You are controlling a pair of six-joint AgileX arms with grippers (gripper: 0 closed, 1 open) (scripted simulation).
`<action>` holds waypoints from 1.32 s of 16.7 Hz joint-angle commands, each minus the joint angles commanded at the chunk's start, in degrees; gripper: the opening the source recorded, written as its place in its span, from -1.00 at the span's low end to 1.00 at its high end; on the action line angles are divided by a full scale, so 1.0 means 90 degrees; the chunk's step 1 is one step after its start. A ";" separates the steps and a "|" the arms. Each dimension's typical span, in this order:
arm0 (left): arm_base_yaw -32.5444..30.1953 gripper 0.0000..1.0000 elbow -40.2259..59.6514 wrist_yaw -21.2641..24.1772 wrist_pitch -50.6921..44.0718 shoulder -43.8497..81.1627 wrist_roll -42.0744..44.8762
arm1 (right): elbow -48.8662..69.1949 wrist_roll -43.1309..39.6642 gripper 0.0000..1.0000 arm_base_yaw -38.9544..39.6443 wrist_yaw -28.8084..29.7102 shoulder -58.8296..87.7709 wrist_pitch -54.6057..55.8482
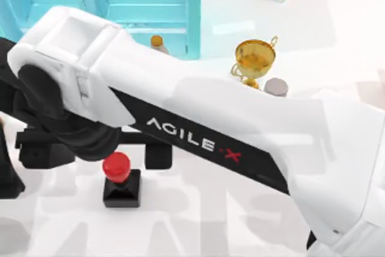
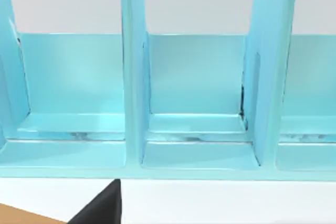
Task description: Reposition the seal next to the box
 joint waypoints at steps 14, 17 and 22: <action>0.0000 1.00 0.0000 0.0000 0.0000 0.0000 0.0000 | -0.2444 -0.0342 1.00 -0.0334 -0.0044 -0.0003 0.2532; 0.0000 1.00 0.0000 0.0000 0.0000 0.0000 0.0000 | -0.2444 -0.0342 1.00 -0.0334 -0.0044 -0.0003 0.2532; 0.0000 1.00 0.0000 0.0000 0.0000 0.0000 0.0000 | -0.2444 -0.0342 0.25 -0.0334 -0.0044 -0.0003 0.2532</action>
